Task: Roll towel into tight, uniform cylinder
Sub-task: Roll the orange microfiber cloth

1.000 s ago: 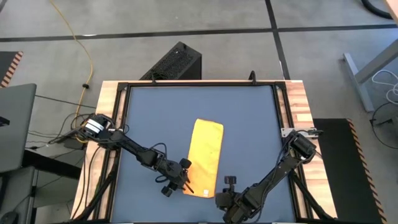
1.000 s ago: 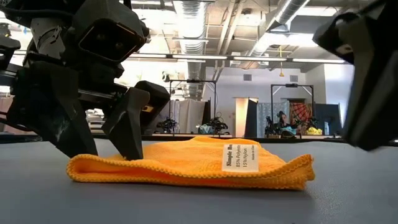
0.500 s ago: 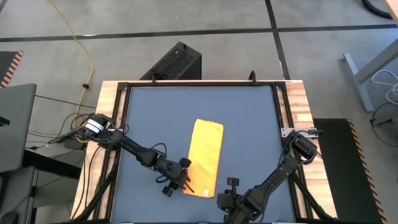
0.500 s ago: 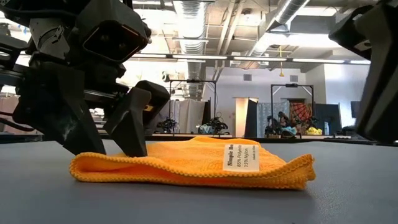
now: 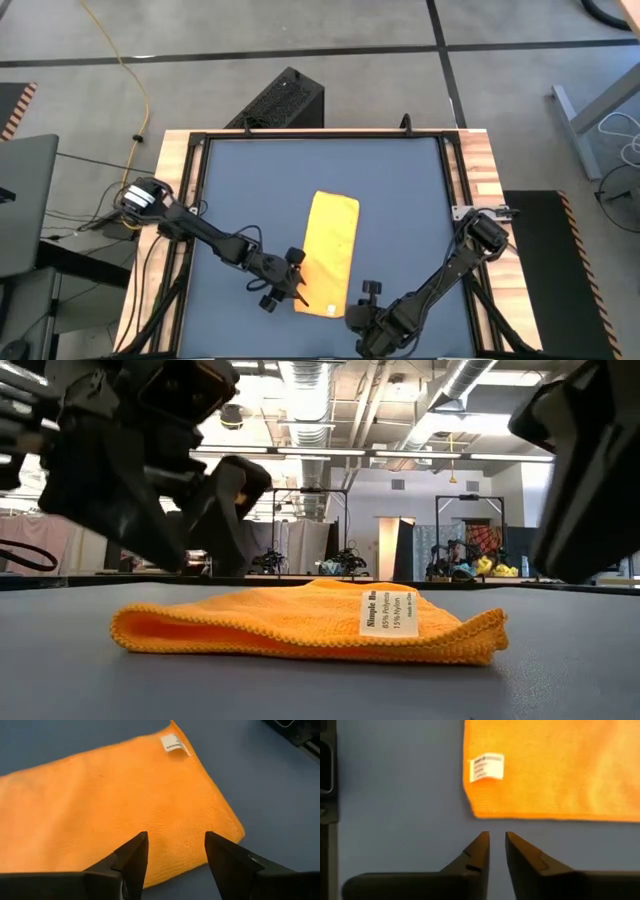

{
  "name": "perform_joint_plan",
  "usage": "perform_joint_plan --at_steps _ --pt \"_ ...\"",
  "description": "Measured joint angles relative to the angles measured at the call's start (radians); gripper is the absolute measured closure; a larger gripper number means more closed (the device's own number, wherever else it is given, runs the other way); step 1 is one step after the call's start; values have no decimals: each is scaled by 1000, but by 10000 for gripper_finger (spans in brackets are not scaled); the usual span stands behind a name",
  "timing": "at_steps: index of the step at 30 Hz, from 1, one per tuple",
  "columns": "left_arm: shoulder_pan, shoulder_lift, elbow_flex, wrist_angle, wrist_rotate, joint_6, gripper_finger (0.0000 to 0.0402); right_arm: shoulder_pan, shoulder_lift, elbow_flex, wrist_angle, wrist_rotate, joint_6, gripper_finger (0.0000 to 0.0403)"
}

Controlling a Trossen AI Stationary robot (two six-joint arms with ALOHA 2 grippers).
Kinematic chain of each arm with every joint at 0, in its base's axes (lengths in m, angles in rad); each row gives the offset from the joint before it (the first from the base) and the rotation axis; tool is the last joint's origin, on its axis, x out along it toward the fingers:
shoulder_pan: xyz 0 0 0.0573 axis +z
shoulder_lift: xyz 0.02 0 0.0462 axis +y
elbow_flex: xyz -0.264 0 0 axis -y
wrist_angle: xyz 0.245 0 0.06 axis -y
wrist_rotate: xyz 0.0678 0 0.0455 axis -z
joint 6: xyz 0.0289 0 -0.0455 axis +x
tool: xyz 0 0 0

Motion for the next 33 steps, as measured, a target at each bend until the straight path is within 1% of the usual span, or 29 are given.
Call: perform_joint_plan --at_steps 4,6,9,12,14,18,20,23,27,33 --pt "-2 -39 0 -53 -1 3 208 -9 -1 0 1 1 -3 266" --pt "-10 -49 0 -76 -1 -1 207 -12 -1 0 20 0 -31 237" --pt "-36 -53 0 -99 18 0 207 -8 0 -9 108 1 -108 201" --pt "-71 -46 0 -95 20 19 207 -2 1 -36 238 9 -227 179" --pt "-95 -44 0 -100 -12 59 207 -1 2 -46 286 31 -287 176" --pt "-124 -44 0 -78 -100 116 207 -12 2 -46 280 62 -319 179" --pt "-129 -43 0 -74 -101 124 207 -20 11 -46 288 62 -321 182" --pt "-134 -3 -1 -56 -87 94 207 -27 52 -45 316 58 -327 184" --pt "-145 44 0 47 -87 101 207 -18 101 -47 335 75 -333 184" --pt "-146 112 -1 107 -100 89 207 -9 115 -43 303 111 -230 184"
